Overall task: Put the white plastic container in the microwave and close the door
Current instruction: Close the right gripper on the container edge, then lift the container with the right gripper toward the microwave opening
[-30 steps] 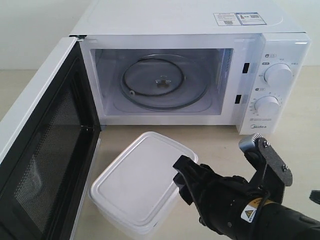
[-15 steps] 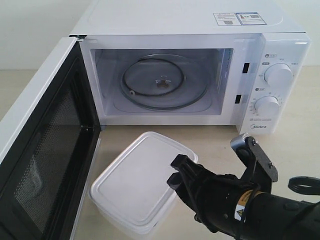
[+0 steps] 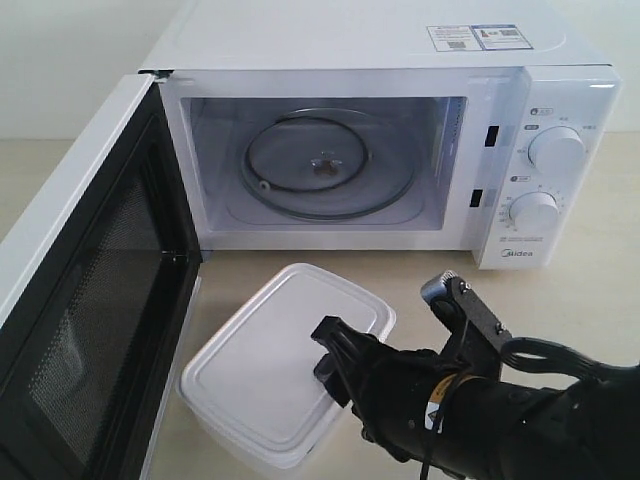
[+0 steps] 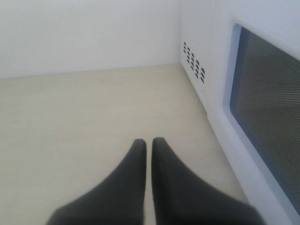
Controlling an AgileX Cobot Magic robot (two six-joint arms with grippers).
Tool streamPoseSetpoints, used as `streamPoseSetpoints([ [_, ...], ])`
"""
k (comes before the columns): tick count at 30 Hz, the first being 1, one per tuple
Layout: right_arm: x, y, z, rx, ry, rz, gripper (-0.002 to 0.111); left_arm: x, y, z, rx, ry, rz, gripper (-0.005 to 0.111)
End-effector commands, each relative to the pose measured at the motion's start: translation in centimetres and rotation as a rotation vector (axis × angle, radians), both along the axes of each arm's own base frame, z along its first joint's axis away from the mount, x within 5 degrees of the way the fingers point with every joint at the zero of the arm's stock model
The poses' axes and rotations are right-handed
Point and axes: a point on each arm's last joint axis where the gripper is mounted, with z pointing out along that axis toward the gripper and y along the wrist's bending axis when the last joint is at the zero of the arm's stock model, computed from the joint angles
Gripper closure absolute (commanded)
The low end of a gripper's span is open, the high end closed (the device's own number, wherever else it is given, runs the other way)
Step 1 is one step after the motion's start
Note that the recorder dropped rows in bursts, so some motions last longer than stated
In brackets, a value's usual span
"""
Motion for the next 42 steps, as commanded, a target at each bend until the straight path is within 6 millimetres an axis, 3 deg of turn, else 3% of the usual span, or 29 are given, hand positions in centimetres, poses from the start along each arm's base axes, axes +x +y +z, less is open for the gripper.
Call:
streamPoseSetpoints([
  [1, 0.2, -0.2, -0.2, -0.021, 0.007, 0.001, 0.066, 0.0, 0.0, -0.1, 0.007, 0.000, 0.001, 0.102],
  [4, 0.2, -0.2, -0.2, -0.025, 0.001, 0.008, 0.093, 0.0, 0.0, -0.1, 0.007, 0.000, 0.001, 0.102],
  [7, 0.2, -0.2, -0.2, -0.025, -0.001, 0.007, 0.108, 0.0, 0.0, -0.1, 0.007, 0.000, 0.001, 0.102],
  [16, 0.2, -0.2, 0.2, -0.024, -0.009, 0.014, 0.108, 0.0, 0.0, -0.1, 0.007, 0.000, 0.001, 0.102],
  [22, 0.0, -0.9, 2.2, -0.002, -0.058, 0.004, 0.108, 0.0, 0.0, -0.1, 0.007, 0.000, 0.001, 0.102],
  [33, -2.2, -3.9, 5.8, 0.075, -0.152, 0.023, 0.108, 0.0, 0.0, -0.1, 0.007, 0.000, 0.001, 0.102],
  [42, -2.8, -4.6, 8.6, 0.169, -0.236, 0.027, 0.108, 0.0, 0.0, -0.1, 0.007, 0.000, 0.001, 0.102],
])
